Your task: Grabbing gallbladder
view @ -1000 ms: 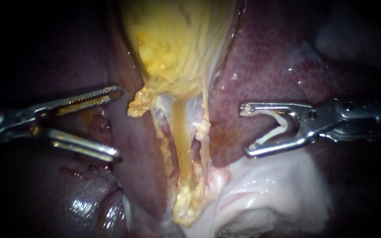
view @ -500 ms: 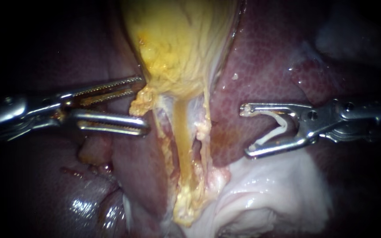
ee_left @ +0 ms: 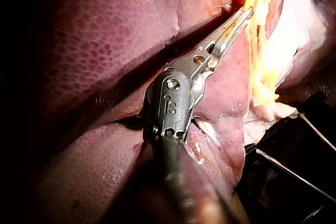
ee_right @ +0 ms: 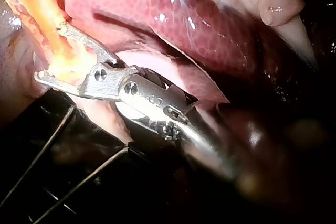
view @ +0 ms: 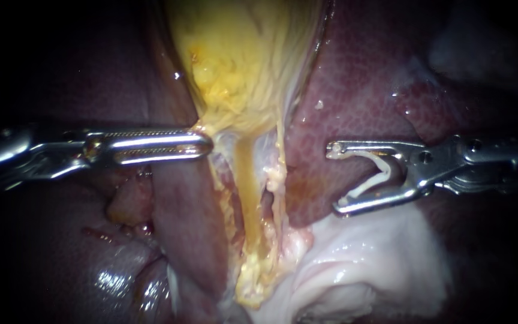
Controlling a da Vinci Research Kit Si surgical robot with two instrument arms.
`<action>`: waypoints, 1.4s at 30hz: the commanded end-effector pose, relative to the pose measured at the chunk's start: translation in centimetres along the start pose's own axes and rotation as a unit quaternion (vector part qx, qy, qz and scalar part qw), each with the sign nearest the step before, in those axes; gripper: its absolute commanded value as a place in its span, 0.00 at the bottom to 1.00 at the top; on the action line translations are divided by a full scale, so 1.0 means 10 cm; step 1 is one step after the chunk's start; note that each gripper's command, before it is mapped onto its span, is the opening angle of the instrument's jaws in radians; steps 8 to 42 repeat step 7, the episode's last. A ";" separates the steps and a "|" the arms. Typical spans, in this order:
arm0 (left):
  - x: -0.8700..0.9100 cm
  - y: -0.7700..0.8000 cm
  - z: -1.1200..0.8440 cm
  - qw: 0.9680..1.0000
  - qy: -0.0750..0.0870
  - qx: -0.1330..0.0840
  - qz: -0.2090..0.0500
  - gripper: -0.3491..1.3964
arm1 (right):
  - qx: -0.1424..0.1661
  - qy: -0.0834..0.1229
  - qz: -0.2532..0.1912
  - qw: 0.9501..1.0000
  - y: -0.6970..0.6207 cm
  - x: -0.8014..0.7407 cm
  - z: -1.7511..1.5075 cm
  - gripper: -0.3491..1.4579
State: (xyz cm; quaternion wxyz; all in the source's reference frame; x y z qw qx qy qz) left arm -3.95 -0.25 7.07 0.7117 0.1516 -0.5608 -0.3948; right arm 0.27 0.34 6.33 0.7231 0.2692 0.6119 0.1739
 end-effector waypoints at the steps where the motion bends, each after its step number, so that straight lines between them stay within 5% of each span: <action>1: 0.000 -0.001 0.000 1.000 0.000 -0.001 0.000 0.00 | 0.000 0.000 0.000 1.000 0.000 0.000 0.000 0.53; 42: -0.001 0.000 0.000 1.000 0.000 -0.002 0.000 0.00 | 0.000 0.000 0.000 1.000 0.000 0.000 0.000 0.53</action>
